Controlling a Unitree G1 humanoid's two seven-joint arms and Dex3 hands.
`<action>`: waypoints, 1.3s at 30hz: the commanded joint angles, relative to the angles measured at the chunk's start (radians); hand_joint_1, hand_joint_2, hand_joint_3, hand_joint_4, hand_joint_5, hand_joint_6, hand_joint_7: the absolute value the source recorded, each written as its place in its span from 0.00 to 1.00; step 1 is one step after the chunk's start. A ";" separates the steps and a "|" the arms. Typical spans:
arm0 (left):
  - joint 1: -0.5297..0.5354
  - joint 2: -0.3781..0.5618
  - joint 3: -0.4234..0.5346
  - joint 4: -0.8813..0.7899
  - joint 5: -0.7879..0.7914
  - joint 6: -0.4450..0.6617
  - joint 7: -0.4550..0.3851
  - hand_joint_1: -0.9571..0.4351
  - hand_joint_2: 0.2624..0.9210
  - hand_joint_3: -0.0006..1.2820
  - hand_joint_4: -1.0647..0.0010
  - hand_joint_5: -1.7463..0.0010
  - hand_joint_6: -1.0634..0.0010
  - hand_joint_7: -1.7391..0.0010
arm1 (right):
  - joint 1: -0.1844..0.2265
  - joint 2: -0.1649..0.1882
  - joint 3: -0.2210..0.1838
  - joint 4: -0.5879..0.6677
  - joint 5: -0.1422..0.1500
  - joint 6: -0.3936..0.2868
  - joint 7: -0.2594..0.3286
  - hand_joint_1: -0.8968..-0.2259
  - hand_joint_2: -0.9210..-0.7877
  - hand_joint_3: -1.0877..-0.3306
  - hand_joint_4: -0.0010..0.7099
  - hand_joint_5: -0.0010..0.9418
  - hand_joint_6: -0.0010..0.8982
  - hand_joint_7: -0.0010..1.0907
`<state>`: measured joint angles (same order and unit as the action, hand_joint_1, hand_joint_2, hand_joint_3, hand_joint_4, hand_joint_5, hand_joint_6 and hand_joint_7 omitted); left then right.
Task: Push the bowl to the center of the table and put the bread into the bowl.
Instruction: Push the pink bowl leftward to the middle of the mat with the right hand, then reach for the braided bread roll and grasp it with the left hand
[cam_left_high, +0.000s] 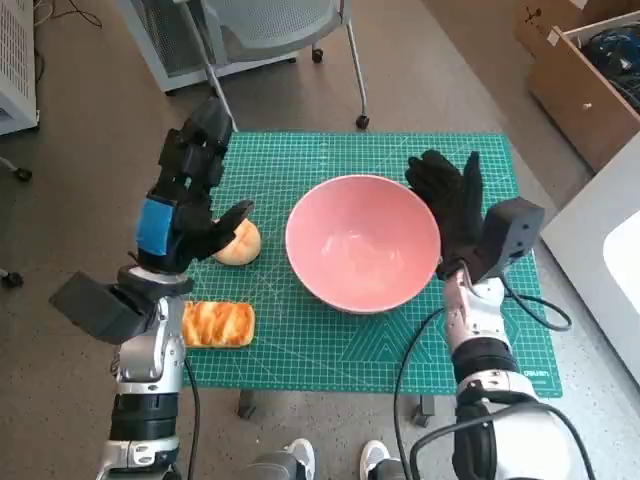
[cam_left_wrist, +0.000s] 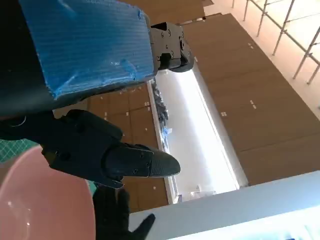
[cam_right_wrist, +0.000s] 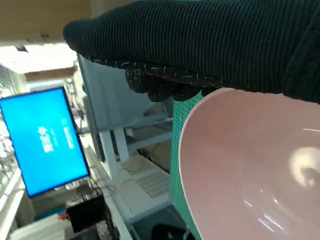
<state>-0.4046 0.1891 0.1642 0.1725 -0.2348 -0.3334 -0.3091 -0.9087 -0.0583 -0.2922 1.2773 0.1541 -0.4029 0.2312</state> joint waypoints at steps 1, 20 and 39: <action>0.015 0.005 0.004 -0.019 -0.001 0.001 0.003 0.36 1.00 0.15 0.97 0.95 1.00 0.75 | -0.002 0.017 0.002 0.014 -0.004 0.028 -0.008 0.52 0.00 0.32 0.22 0.01 0.13 0.28; 0.024 0.004 0.002 -0.028 -0.003 0.008 0.005 0.35 1.00 0.14 0.97 0.95 1.00 0.75 | 0.001 -0.035 -0.002 -0.049 0.001 -0.044 0.019 0.49 0.00 0.36 0.23 0.01 0.10 0.32; -0.001 -0.004 -0.024 -0.034 0.019 0.016 0.021 0.36 1.00 0.15 0.97 0.96 1.00 0.75 | 0.110 -0.088 0.036 -0.411 0.069 -0.339 0.198 0.49 0.00 0.38 0.21 0.00 0.07 0.33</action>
<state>-0.3901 0.1879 0.1497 0.1572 -0.2315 -0.3242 -0.2950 -0.8498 -0.1374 -0.2636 0.9216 0.1959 -0.7324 0.3876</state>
